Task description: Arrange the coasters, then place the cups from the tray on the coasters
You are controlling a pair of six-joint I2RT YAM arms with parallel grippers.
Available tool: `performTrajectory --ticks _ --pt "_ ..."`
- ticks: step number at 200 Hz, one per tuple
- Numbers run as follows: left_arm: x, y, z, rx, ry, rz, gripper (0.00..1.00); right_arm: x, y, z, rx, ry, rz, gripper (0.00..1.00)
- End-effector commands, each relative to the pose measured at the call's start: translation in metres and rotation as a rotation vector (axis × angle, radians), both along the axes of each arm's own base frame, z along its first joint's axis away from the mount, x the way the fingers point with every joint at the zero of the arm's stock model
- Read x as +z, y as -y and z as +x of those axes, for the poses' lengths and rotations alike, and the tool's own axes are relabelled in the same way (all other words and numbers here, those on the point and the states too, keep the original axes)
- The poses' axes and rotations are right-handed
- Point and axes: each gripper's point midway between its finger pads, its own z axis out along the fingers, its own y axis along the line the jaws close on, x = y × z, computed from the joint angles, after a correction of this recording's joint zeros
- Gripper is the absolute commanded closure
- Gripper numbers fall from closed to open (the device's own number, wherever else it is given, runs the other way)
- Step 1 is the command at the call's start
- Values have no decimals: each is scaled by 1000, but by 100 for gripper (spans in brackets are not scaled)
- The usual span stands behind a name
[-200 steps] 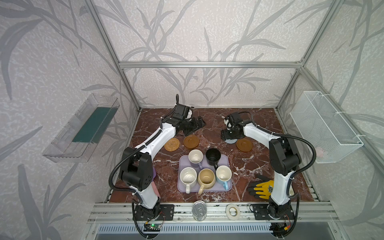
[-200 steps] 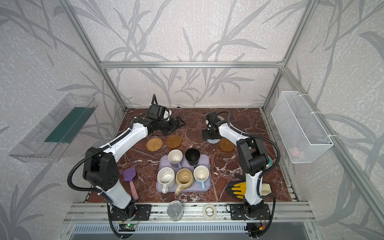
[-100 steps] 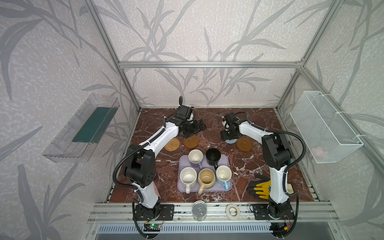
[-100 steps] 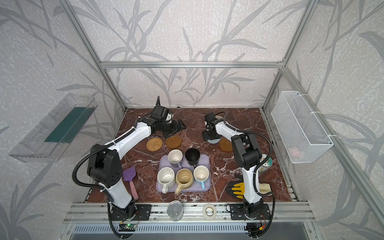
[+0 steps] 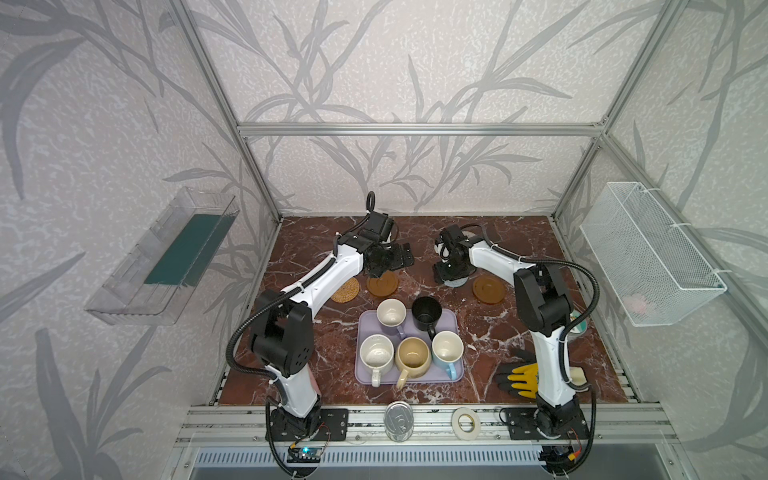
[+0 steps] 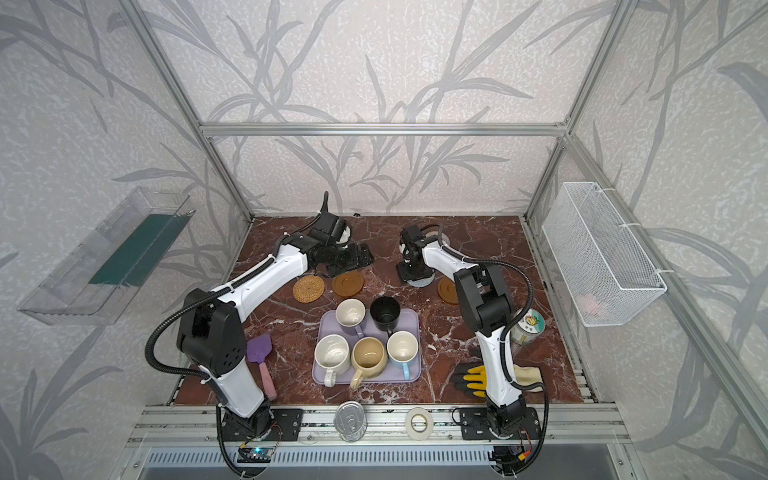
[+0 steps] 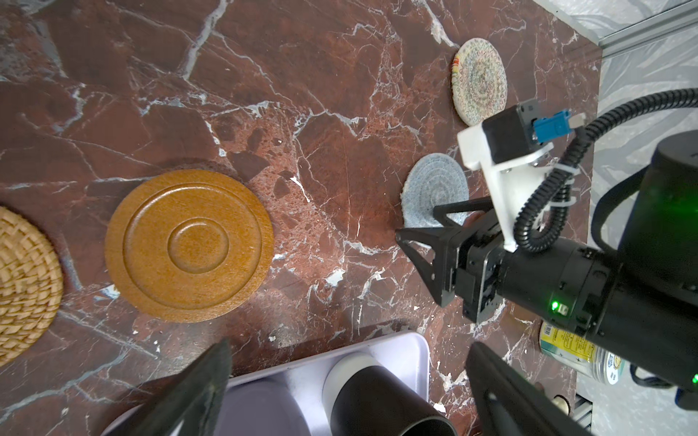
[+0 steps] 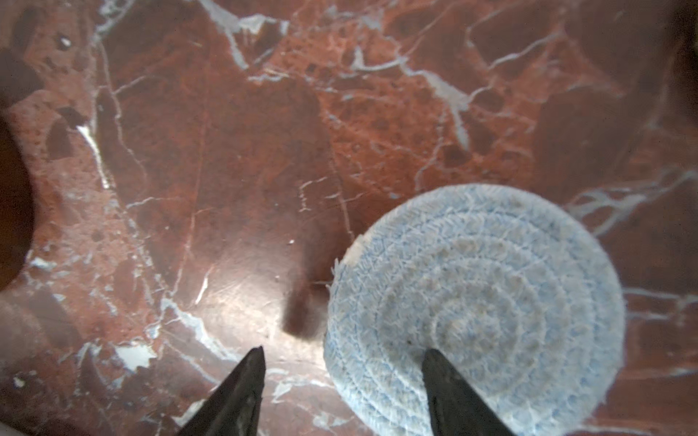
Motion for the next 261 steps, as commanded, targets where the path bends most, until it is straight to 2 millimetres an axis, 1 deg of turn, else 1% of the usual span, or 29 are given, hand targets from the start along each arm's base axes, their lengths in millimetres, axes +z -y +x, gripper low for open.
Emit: performTrajectory --ticks 1,15,23,35,61,77,104,129,161,179,210,231,243,261 --pt "5 -4 3 9 19 12 1 -13 -12 -18 43 -65 -22 36" --pt "4 -4 3 10 19 12 1 -16 -17 -22 51 -78 -23 37" --pt "4 -5 3 15 24 10 1 -15 -21 -25 56 -85 -11 40" --pt "3 -5 5 29 29 -13 1 -16 -26 -29 64 -90 -2 41" --pt "7 -8 7 40 42 -5 1 -11 -41 -38 88 -86 18 43" --pt "9 -10 6 44 47 -4 1 -8 -53 -41 114 -80 25 48" --pt "5 -11 6 49 46 -2 1 -6 -69 -40 140 -88 39 49" --pt "5 -11 5 52 42 -6 1 -5 -75 -41 132 -97 64 49" --pt "5 -10 4 54 38 -21 1 -10 -81 -47 133 -113 77 51" --pt "6 -11 4 61 45 -22 1 -6 -90 -49 139 -104 129 50" --pt "6 -13 6 71 52 -12 1 -1 -95 -40 126 -85 149 50" --pt "7 -13 6 74 49 -14 1 -1 -102 -40 129 -94 165 50" --pt "7 -14 5 78 52 -16 1 -3 -100 -41 123 -95 145 50" --pt "6 -15 4 83 51 -18 1 1 -96 -38 117 -72 138 50"
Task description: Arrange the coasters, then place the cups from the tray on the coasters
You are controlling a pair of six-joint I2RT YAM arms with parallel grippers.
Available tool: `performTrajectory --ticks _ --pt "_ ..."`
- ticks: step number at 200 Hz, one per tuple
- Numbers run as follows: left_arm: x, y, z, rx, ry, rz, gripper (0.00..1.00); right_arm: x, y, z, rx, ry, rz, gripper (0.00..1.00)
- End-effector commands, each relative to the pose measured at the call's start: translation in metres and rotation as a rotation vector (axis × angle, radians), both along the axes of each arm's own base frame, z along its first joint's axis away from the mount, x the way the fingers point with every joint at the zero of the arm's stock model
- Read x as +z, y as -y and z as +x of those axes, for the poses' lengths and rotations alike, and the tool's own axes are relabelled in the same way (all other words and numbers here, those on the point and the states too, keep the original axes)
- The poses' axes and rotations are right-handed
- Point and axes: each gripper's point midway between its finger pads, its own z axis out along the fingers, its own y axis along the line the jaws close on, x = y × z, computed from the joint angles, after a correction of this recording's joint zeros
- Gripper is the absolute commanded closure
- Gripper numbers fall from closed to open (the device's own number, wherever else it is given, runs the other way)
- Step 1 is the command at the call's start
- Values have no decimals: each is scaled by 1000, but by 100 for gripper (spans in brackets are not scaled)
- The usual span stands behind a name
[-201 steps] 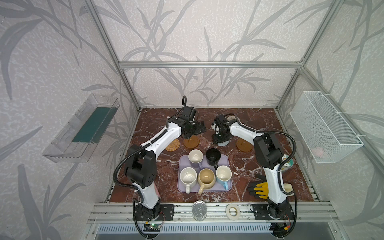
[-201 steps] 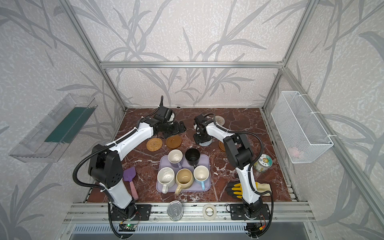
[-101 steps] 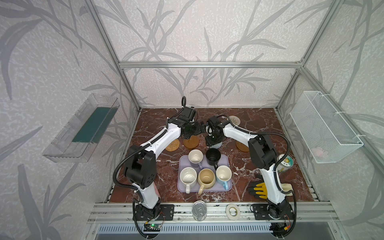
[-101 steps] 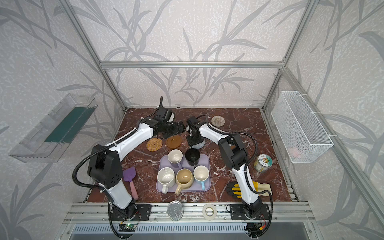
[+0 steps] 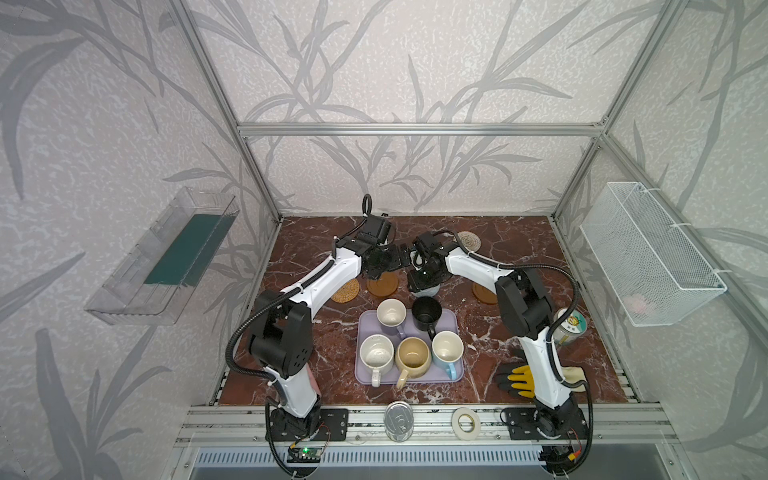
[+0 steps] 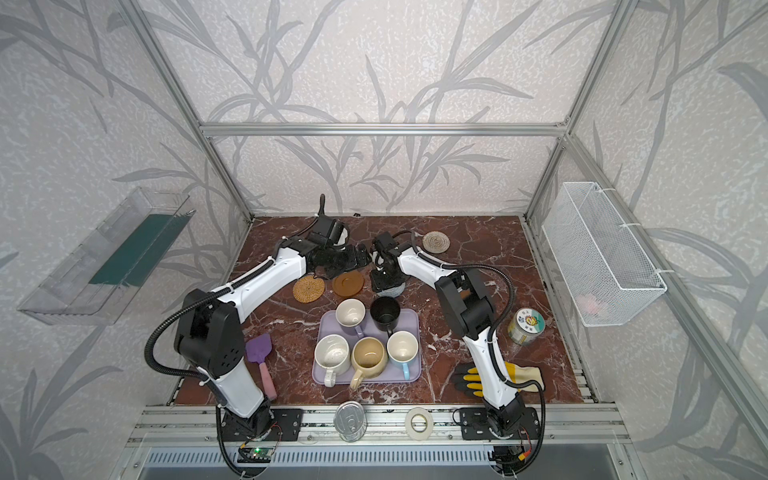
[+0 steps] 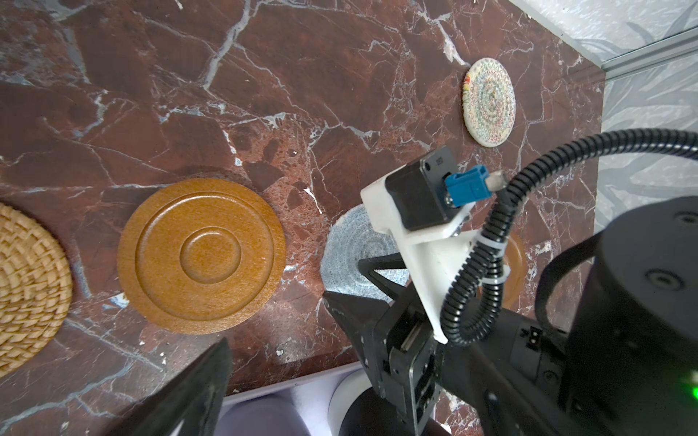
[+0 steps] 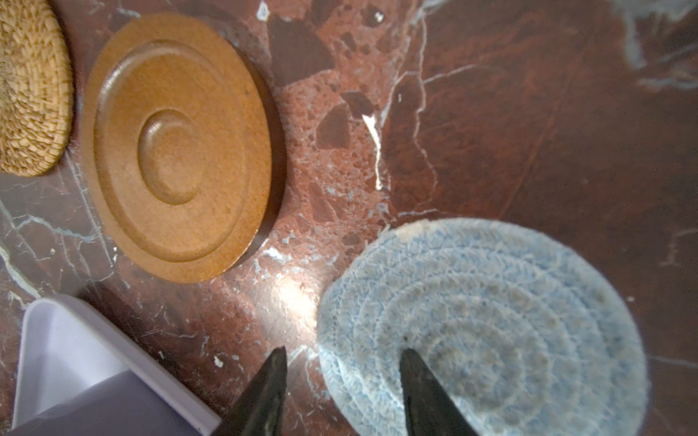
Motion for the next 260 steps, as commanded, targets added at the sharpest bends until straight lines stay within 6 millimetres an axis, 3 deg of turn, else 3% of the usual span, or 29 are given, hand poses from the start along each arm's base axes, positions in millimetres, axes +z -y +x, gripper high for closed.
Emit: performTrajectory --ticks 1,66,122,195,241,260 --pt "13 -7 -1 33 32 -8 1 -2 -1 -2 -5 -4 -11 50" --pt "30 2 5 39 67 -97 1 28 -2 11 -1 66 16 41" --pt "52 6 9 38 116 -148 1 35 -3 14 -23 87 44 40" --pt "48 4 7 39 101 -169 1 28 -13 16 -35 53 91 41" --pt "55 -1 6 37 111 -177 1 48 1 18 -63 101 100 41" --pt "56 -1 6 39 115 -196 1 40 12 17 -81 92 64 41"
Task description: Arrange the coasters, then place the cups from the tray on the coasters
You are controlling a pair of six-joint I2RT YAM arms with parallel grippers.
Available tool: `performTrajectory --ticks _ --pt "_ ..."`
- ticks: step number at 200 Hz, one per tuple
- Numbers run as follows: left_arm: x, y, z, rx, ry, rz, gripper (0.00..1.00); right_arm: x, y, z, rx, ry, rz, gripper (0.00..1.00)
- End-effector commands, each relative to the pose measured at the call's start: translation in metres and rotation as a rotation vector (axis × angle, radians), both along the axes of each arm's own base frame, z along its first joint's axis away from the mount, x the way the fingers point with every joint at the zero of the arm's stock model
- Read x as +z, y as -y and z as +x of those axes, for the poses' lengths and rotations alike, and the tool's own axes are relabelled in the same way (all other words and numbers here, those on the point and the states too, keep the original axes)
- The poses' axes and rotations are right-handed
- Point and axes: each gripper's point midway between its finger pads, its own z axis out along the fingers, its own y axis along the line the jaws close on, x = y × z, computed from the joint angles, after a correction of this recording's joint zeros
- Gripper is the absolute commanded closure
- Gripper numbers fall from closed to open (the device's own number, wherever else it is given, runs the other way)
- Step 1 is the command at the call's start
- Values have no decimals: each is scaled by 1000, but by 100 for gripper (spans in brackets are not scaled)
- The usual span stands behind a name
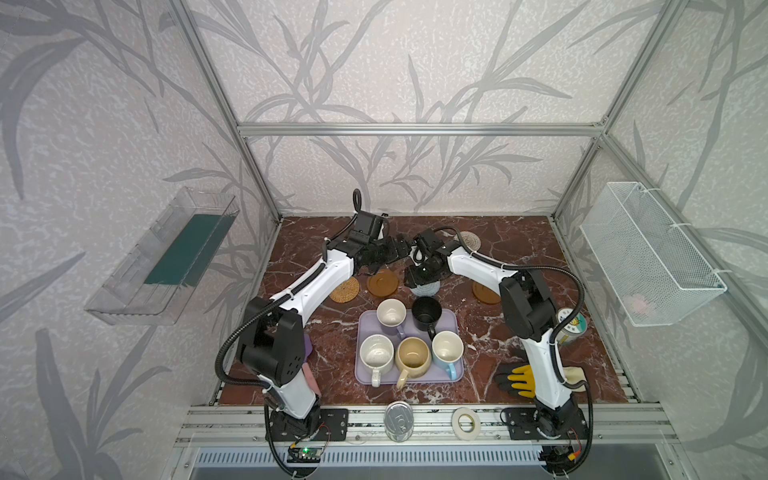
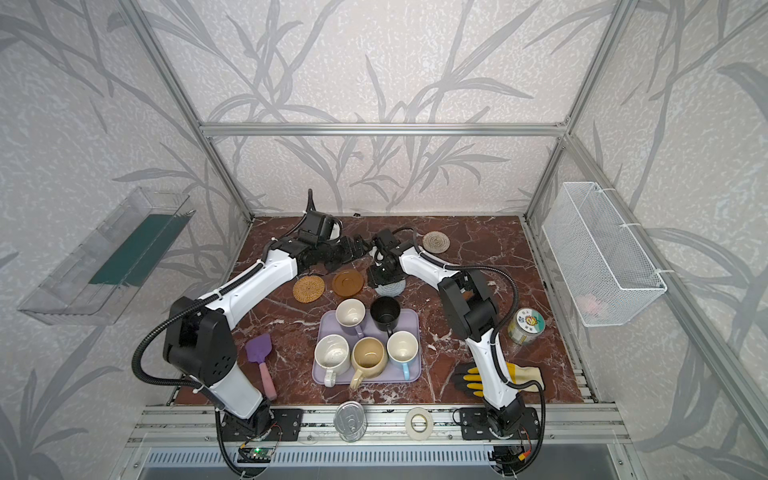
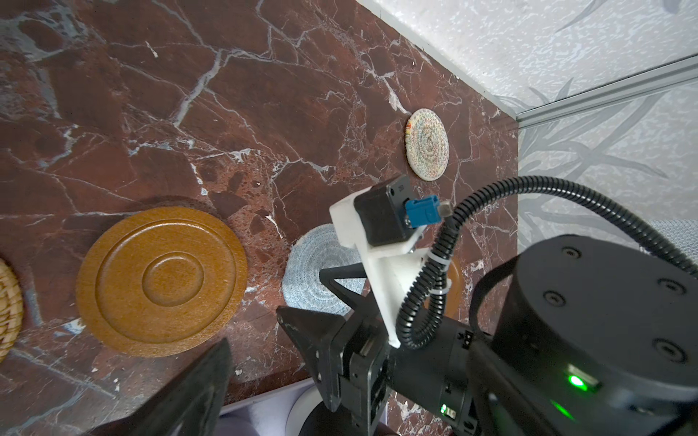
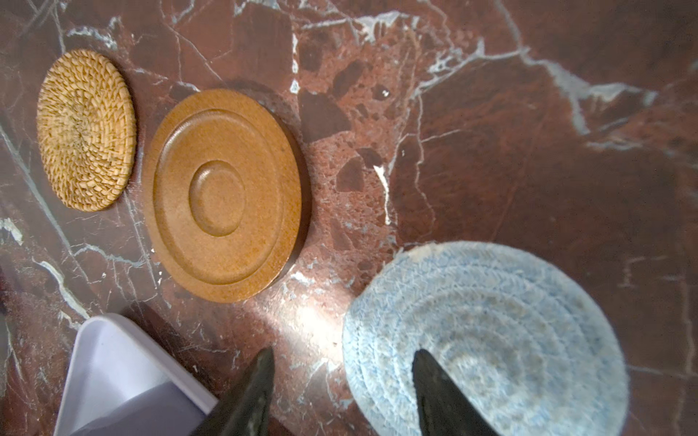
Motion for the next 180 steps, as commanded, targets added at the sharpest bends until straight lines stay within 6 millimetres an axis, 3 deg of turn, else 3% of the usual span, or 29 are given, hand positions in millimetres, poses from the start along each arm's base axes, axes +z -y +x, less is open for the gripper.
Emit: performTrajectory --ticks 1,43,82,158,180 --pt "19 -3 -3 7 38 -44 1 18 14 5 -36 30 -2 41" --pt "12 -4 -3 13 18 -61 1 -10 13 -6 -29 -38 -13 42" --pt "6 -6 -4 15 8 -57 1 -22 5 -4 -27 -76 10 42" --pt "3 -10 -4 24 3 -56 1 -21 -6 1 -27 -83 27 42" --pt "4 -13 -5 26 3 -49 1 -6 0 1 -38 -44 18 42"
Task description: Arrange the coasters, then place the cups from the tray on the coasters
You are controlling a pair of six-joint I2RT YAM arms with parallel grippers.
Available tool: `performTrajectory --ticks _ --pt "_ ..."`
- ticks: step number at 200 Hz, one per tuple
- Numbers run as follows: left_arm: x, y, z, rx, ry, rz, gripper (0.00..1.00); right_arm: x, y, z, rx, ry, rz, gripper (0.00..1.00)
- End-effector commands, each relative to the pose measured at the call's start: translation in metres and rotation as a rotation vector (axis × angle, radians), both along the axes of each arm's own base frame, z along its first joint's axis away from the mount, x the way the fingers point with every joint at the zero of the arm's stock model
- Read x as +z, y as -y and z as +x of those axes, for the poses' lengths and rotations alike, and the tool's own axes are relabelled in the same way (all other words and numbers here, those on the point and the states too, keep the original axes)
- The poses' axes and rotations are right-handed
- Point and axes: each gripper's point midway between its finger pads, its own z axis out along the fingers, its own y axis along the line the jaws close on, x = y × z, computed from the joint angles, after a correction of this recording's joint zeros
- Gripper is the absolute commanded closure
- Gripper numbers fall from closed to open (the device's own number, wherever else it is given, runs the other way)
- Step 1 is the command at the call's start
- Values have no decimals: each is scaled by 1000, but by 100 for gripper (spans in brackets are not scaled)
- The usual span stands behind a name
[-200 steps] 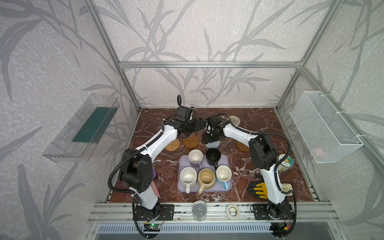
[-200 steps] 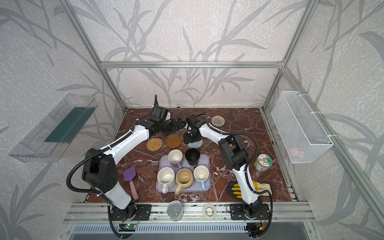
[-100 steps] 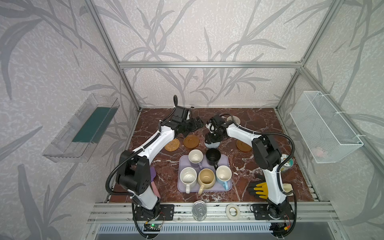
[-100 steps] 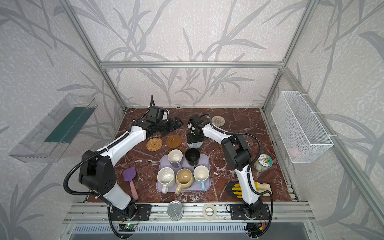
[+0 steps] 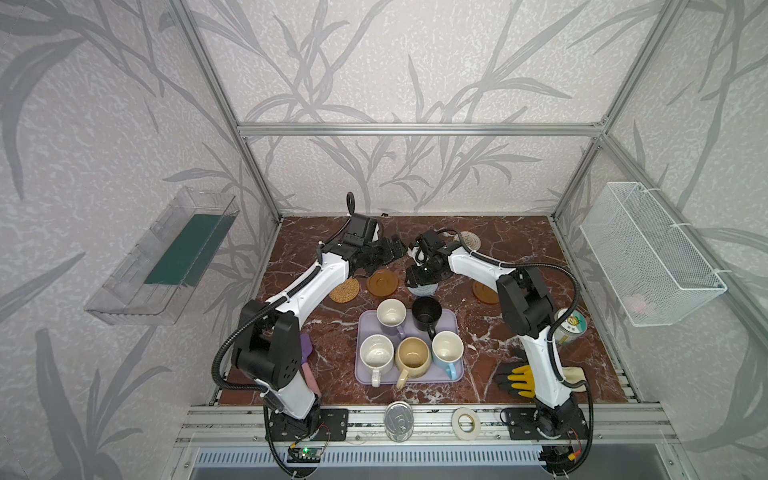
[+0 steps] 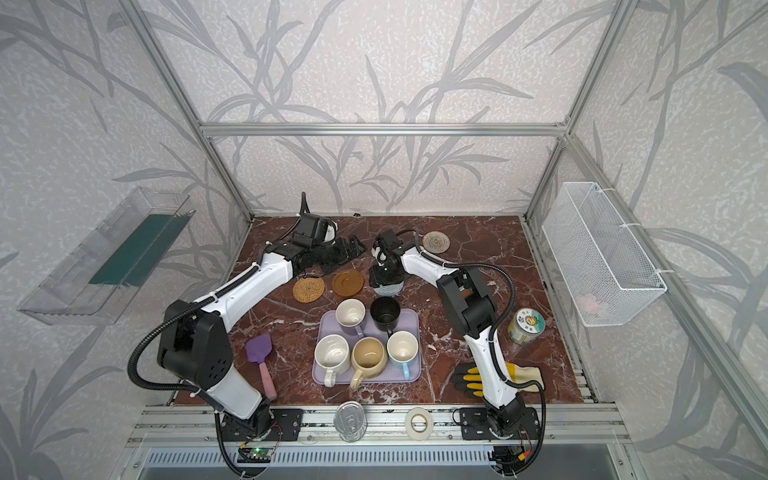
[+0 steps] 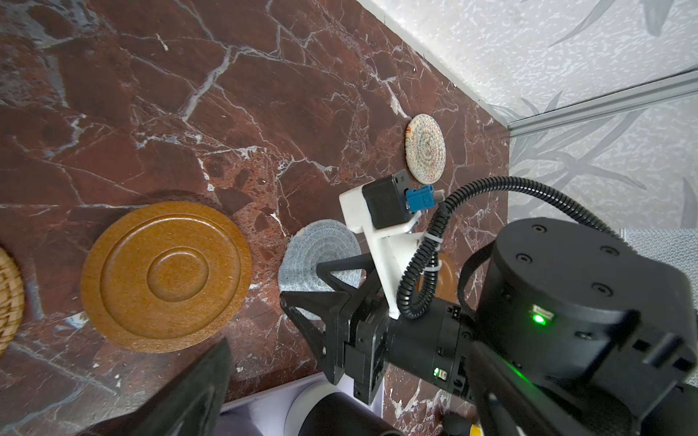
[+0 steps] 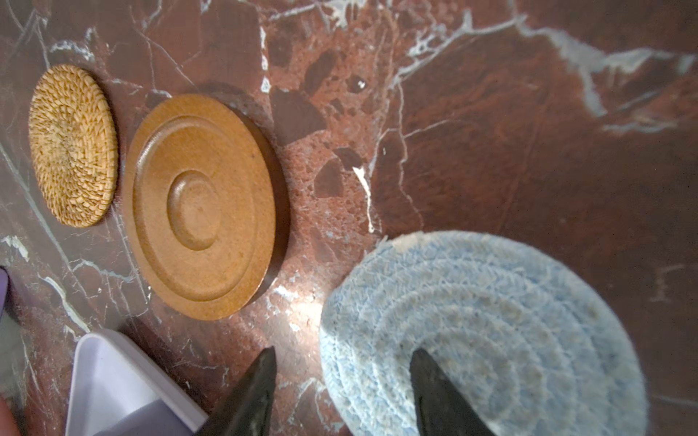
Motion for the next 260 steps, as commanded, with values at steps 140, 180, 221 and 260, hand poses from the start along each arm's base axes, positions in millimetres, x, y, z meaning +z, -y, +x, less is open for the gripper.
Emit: performTrajectory --ticks 140,180,221,260 --pt "38 23 11 -111 9 -65 1 90 67 55 -138 173 23 1" --pt "36 23 23 -109 5 -27 1 91 115 90 -250 222 -53 1" --pt "29 33 28 -151 -13 -35 1 84 151 118 -347 184 -60 1" --pt "25 42 34 -168 -22 -34 1 80 167 148 -414 238 -84 1"
